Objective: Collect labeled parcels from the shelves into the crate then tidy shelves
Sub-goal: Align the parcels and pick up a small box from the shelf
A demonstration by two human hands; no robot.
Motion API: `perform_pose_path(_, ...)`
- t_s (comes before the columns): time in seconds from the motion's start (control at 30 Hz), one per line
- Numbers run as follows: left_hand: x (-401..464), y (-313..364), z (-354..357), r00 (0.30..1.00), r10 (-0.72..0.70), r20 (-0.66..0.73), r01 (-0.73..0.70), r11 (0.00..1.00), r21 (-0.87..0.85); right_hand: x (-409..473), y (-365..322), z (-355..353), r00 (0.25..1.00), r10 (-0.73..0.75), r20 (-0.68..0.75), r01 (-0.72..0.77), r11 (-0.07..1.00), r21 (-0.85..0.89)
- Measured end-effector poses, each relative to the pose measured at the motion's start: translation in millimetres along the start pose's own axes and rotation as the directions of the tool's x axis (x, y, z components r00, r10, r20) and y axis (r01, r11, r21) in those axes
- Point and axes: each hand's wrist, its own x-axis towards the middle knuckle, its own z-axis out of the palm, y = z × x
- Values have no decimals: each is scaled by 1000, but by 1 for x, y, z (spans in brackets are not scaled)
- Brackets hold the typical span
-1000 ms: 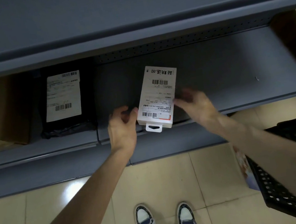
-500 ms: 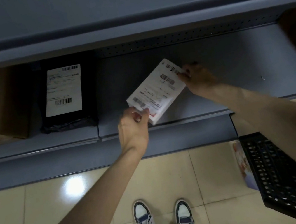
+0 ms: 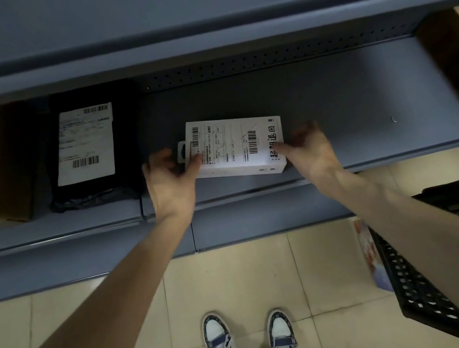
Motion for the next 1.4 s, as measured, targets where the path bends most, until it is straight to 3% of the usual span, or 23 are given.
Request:
perform_pose_path(0.07, -18, 2, 4, 999, -30, -42, 29, 1000, -10, 10, -8, -5, 997, -68, -47, 60, 987, -147)
perform_pose_path(0.13, -37, 3, 13, 999, -37, 28, 36, 999, 18, 15, -16, -9, 988, -155, 22, 155, 945, -288)
perform_pose_path(0.23, -50, 1, 27, 983, -26, 179, 27, 1000, -1, 11, -28, -8, 970, -152, 190, 215, 901, -378)
perform_pose_path(0.43, -35, 11, 32, 976, -2, 218, 6, 1000, -19, -2, -21, -4, 967, -144, 209, 232, 835, -499)
perform_pose_path(0.77, -13, -4, 20, 958, -10, 285, 25, 998, -51, -31, 14, 21, 935, -81, 345, 111, 991, -68)
perform_pose_path(0.93, -12, -8, 22, 957, -17, 290, 44, 995, -85, -29, 0, 25, 929, -32, 369, 31, 999, 8)
perform_pose_path(1.2, -31, -8, 24, 963, -15, 270, 44, 994, -103, -47, 3, 40, 981, -62, 184, 47, 995, 83)
perform_pose_path(1.4, -66, -4, 5, 959, 29, 282, 24, 983, -181, -76, 2, 27, 978, -119, 174, 93, 984, 150)
